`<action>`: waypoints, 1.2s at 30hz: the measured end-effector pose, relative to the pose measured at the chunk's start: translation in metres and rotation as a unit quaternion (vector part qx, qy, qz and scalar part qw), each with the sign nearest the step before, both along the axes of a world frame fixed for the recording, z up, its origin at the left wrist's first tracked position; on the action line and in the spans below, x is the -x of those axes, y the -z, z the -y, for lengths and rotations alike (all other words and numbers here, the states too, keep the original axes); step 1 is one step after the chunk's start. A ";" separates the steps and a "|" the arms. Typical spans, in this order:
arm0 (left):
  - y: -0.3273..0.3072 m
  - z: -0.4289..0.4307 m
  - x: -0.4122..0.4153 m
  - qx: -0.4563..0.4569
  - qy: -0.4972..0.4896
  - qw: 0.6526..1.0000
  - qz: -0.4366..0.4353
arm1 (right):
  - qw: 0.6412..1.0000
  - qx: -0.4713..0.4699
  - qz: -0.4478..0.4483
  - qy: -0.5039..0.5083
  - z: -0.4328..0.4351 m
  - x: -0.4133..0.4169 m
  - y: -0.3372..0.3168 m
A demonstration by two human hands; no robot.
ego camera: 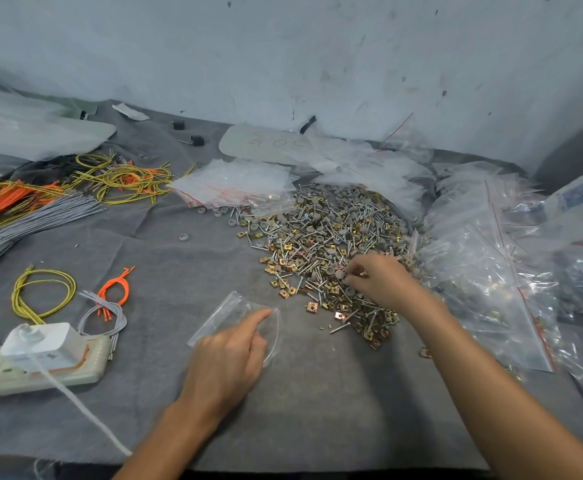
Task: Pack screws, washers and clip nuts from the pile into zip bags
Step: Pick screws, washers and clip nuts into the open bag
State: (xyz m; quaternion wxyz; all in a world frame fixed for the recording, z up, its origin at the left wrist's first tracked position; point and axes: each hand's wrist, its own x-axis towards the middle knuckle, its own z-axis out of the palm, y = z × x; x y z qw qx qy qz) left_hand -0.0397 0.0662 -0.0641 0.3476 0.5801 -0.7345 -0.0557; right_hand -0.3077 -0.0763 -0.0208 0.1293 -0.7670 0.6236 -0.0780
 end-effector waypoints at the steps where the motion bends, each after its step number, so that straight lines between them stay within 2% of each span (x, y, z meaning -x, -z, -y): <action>1: 0.000 0.000 0.000 -0.001 0.000 1.000 0.000 | 1.000 -0.001 -0.008 -0.011 0.001 0.000 0.001; 10: 0.000 0.001 0.000 -0.005 -0.001 1.000 0.003 | 0.998 -0.003 0.001 -0.067 -0.001 0.001 0.003; 15: 0.000 0.000 0.000 -0.014 -0.001 1.000 -0.002 | 0.989 -0.025 -0.088 -0.118 0.007 -0.003 -0.008; 21: -0.001 0.000 0.000 -0.018 0.000 1.000 -0.007 | 0.985 -0.003 -0.117 -0.126 0.007 -0.002 -0.008; 26: -0.001 0.000 0.000 -0.017 -0.006 1.000 -0.002 | 0.986 -0.026 -0.099 -0.131 0.005 0.004 -0.004; 36: 0.001 0.000 0.000 -0.013 0.001 1.000 -0.012 | 0.995 -0.001 -0.036 -0.095 0.000 0.009 -0.006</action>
